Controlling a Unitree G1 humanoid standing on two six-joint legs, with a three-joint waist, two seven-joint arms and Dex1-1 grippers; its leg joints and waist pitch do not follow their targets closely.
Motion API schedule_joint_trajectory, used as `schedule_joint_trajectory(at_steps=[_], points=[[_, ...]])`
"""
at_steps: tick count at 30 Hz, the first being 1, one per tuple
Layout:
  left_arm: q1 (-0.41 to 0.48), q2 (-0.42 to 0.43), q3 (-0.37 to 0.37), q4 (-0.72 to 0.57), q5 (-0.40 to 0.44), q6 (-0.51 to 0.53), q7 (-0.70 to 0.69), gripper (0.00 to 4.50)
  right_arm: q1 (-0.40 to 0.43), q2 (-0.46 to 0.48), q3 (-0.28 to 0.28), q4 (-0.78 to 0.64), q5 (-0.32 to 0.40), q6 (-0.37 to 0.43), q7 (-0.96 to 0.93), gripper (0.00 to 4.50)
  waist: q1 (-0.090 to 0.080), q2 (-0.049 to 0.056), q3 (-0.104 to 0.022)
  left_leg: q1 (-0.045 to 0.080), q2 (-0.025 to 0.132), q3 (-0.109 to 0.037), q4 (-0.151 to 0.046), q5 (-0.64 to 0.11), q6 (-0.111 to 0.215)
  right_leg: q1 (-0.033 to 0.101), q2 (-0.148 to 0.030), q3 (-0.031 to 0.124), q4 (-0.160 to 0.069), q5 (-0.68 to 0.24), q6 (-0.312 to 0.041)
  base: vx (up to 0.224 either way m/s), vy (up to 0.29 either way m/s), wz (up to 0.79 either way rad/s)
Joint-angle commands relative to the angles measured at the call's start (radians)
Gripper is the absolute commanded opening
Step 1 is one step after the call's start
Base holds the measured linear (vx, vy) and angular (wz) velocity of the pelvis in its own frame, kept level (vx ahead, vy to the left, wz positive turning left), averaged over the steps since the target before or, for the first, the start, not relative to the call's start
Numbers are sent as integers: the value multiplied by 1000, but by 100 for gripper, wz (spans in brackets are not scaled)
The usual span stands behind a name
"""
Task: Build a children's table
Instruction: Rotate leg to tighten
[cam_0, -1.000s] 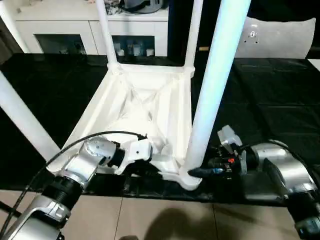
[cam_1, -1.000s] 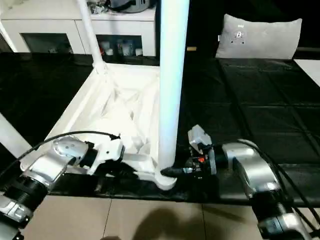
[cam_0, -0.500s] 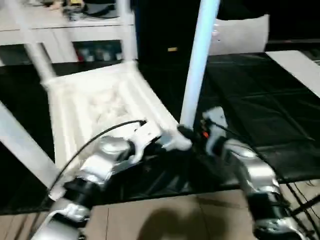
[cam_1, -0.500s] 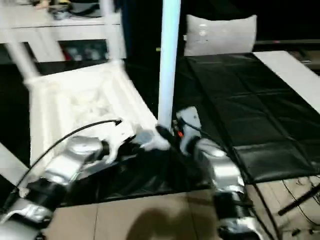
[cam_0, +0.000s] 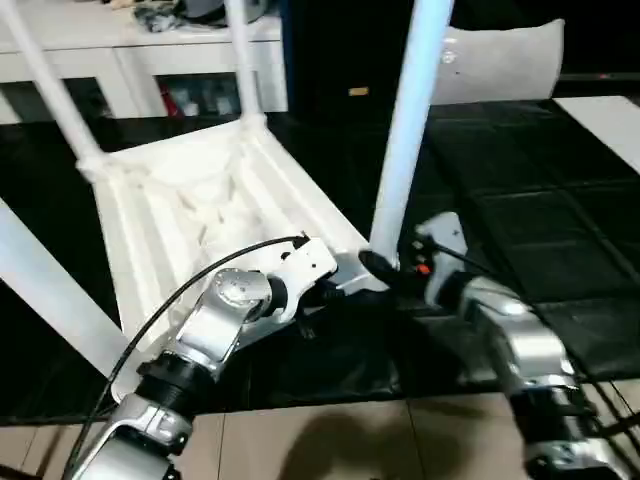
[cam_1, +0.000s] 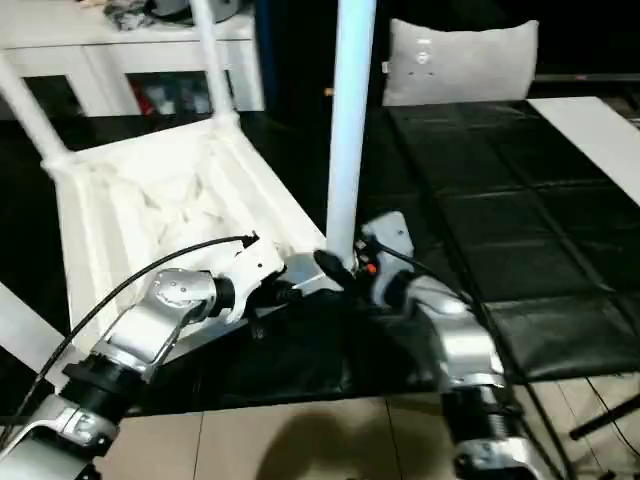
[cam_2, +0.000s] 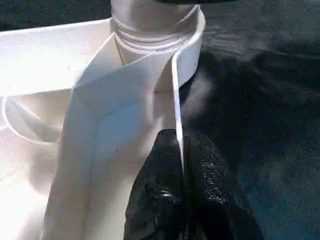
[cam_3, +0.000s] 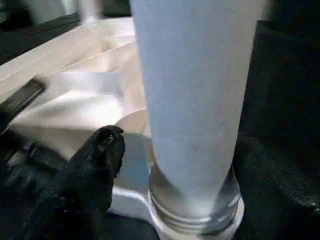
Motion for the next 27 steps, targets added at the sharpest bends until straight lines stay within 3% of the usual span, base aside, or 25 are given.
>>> schedule_joint_trajectory(at_steps=[1, 7, 12, 13, 17, 21, 27], points=[[14, 24, -48, -9, -7, -98, -92, 0, 5, -32, 32, -25, 37, 9, 123, 395, 15, -13, -62, -15, 72, -33, -53, 30, 148, 74, -115, 97, -58, -165, -11, 0, 0, 0], [17, 105, -92, -5, -19, -212, -255, 0, 6, -174, 73, -36, 61, -13, 371, 433, 53, -12, -58, 2, 88, -31, -58, -10, 117, 60, -112, 97, -68, -255, 13, 0, 0, 0], [6, 162, -131, 5, -23, -269, -370, 0, -1, -237, 111, -29, 85, -31, 528, 433, 75, -14, -61, -1, 90, -31, -56, 7, 120, 61, -115, 100, -58, -224, 1, 0, 0, 0], [3, 169, -135, 11, -21, -283, -385, 0, -5, -242, 117, -24, 88, -33, 545, 407, 78, -14, -61, -3, 88, -31, -56, 8, 118, 63, -115, 99, -58, -225, -1, 0, 0, 0], [-14, 196, -160, 47, -14, -354, -463, 0, -25, -255, 156, -16, 111, -22, 649, 377, 83, -16, -62, -4, 88, -32, -56, 5, 114, 65, -114, 97, -59, -237, 8, 0, 0, 0], [-18, 204, -173, 48, -25, -369, -504, 0, -35, -261, 177, -14, 124, -6, 694, 359, 87, -15, -63, -2, 88, -31, -56, 11, 109, 63, -114, 98, -58, -234, 4, 0, 0, 0], [-23, 203, -176, 60, -29, -393, -526, 0, -44, -254, 189, 5, 113, -17, 713, 295, 96, -13, -65, -3, 88, -31, -55, 16, 96, 64, -115, 98, -56, -224, 0, 0, 0, 0]])
